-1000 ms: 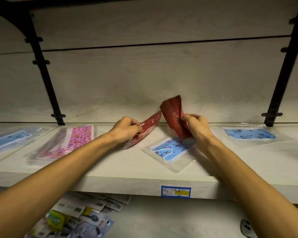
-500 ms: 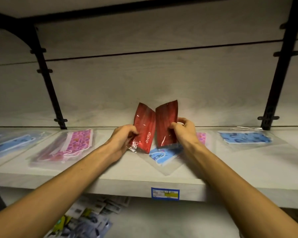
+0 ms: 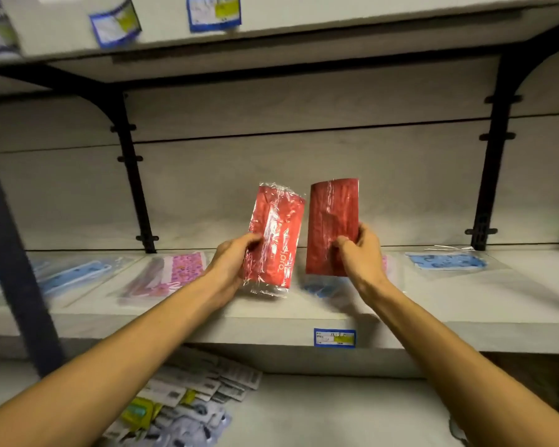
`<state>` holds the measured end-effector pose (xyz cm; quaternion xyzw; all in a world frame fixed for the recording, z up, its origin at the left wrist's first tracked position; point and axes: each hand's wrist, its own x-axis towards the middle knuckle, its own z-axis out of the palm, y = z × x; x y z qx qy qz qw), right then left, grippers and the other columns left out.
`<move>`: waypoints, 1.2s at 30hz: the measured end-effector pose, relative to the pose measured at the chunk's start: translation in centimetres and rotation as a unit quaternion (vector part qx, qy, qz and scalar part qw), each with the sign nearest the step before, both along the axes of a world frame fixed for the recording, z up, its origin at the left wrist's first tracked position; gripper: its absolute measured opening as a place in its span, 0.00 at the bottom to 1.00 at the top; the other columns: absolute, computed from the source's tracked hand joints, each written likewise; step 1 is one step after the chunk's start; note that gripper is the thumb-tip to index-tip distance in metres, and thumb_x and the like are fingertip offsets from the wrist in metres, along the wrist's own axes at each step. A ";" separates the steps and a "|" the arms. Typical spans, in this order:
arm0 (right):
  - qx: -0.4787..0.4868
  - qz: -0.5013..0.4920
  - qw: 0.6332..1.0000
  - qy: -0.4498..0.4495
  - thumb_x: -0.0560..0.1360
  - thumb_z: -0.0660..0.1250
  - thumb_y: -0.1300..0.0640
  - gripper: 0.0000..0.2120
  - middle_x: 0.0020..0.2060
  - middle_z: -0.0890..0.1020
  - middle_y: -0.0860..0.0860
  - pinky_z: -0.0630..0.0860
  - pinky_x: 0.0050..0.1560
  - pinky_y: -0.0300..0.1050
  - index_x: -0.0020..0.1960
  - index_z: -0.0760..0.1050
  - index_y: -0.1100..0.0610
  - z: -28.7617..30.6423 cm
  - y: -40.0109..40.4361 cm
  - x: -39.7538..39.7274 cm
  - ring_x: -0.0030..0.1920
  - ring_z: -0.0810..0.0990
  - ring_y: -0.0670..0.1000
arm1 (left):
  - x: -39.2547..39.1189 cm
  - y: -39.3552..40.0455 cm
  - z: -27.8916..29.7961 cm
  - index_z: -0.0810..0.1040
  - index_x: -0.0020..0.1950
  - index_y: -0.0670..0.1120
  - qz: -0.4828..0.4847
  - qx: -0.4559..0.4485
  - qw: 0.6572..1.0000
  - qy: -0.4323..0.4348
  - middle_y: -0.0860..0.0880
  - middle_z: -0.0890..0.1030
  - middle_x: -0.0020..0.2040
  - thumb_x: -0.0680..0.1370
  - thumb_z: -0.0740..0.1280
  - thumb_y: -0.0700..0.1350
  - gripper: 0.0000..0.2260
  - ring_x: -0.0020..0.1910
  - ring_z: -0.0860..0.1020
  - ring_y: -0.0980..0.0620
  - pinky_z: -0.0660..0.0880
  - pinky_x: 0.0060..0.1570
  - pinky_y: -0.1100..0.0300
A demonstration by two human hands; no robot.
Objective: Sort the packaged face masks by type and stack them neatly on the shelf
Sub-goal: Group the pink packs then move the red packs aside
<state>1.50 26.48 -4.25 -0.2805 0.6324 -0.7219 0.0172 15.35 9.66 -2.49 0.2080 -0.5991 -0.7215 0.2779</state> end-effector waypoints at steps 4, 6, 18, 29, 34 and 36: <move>-0.036 -0.024 0.999 0.008 0.77 0.62 0.66 0.12 0.44 0.82 0.49 0.76 0.35 0.32 0.59 0.74 0.57 1.1 -0.7 5.6 0.41 0.80 0.47 | 6.6 -0.8 0.3 0.81 0.61 0.42 -0.019 -0.076 0.997 -0.006 0.44 0.87 0.53 0.76 0.73 0.38 0.14 0.53 0.85 0.45 0.81 0.57 0.50; -0.043 -0.011 0.999 -0.008 0.76 0.62 0.66 0.13 0.43 0.83 0.52 0.80 0.40 0.42 0.59 0.76 0.60 1.1 -1.4 9.0 0.39 0.81 0.49 | 10.4 -1.2 0.3 0.81 0.62 0.42 -0.007 -0.089 0.996 -0.006 0.44 0.87 0.53 0.75 0.73 0.36 0.15 0.53 0.85 0.45 0.80 0.58 0.48; -0.023 0.162 0.986 -0.015 0.75 0.63 0.69 0.14 0.36 0.85 0.47 0.81 0.37 0.44 0.50 0.78 0.51 -1.1 -13.2 31.6 0.35 0.84 0.46 | 34.1 -8.7 -2.0 0.82 0.55 0.47 0.151 -0.138 0.974 -0.100 0.48 0.86 0.46 0.75 0.72 0.34 0.12 0.39 0.85 0.55 0.78 0.34 0.65; 0.011 0.263 0.965 -0.012 0.76 0.65 0.68 0.08 0.37 0.81 0.55 0.80 0.35 0.48 0.51 0.75 0.57 1.7 -27.2 44.4 0.34 0.79 0.52 | 48.7 -21.2 -2.4 0.81 0.54 0.42 0.286 -0.145 0.929 -0.184 0.44 0.86 0.46 0.73 0.73 0.33 0.11 0.35 0.83 0.54 0.77 0.29 0.64; 0.069 0.254 0.965 -0.008 0.76 0.68 0.61 0.12 0.48 0.84 0.58 0.83 0.51 0.60 0.58 0.71 0.58 1.7 -36.6 46.4 0.48 0.85 0.58 | 51.5 -29.9 -2.6 0.80 0.48 0.49 0.335 -0.201 0.894 -0.219 0.45 0.86 0.48 0.70 0.76 0.39 0.11 0.46 0.85 0.45 0.82 0.52 0.49; 0.068 0.252 0.965 -0.015 0.76 0.67 0.62 0.11 0.47 0.84 0.57 0.83 0.51 0.59 0.57 0.71 0.58 1.6 -40.5 46.9 0.47 0.85 0.58 | 51.9 -33.4 -2.6 0.80 0.51 0.49 0.322 -0.209 0.896 -0.222 0.45 0.86 0.48 0.69 0.76 0.41 0.12 0.47 0.85 0.44 0.82 0.54 0.47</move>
